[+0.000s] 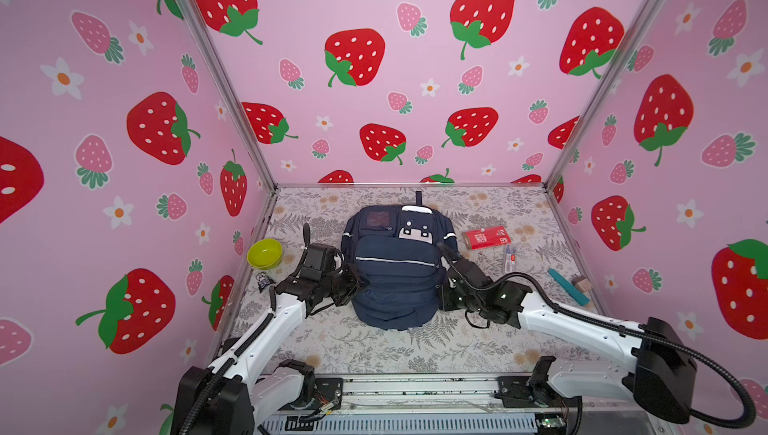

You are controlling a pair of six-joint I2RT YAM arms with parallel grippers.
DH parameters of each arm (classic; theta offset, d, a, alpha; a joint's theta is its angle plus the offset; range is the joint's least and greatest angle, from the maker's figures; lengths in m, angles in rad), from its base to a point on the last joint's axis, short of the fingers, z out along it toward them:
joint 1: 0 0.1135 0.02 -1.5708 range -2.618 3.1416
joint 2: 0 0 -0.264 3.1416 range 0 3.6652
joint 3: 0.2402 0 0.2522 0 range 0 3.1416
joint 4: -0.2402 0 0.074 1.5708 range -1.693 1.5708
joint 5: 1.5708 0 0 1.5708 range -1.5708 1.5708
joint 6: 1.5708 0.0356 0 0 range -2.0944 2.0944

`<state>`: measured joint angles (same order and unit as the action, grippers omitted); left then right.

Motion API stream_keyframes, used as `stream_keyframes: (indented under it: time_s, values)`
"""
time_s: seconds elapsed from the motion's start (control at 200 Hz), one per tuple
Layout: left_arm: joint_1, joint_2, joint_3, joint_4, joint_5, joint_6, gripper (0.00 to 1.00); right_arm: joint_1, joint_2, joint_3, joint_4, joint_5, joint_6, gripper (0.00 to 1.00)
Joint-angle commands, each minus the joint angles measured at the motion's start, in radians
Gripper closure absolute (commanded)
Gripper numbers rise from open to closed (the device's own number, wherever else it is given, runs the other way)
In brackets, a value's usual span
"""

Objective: Pack the student bag

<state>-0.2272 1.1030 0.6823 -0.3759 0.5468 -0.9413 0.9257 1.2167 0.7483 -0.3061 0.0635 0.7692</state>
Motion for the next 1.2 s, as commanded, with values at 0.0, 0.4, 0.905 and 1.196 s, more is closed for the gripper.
stream_keyframes:
  time_s: [0.0, 0.4, 0.905, 1.196]
  values:
    - [0.075, 0.007, 0.074, -0.018, -0.084, 0.068, 1.00, -0.075, -0.034, -0.029, -0.160, 0.084, -0.057, 1.00]
    - [-0.306, -0.104, 0.033, 0.021, -0.191, -0.175, 0.40, 0.023, -0.055, 0.005, -0.029, -0.065, -0.085, 1.00]
    - [-0.446, 0.108, 0.128, 0.203, -0.278, -0.306, 0.41, 0.079, -0.065, 0.002, 0.024, -0.080, -0.056, 1.00]
    - [-0.349, 0.117, 0.111, 0.166, -0.257, -0.205, 0.93, 0.039, -0.089, 0.032, -0.092, -0.030, -0.104, 1.00]
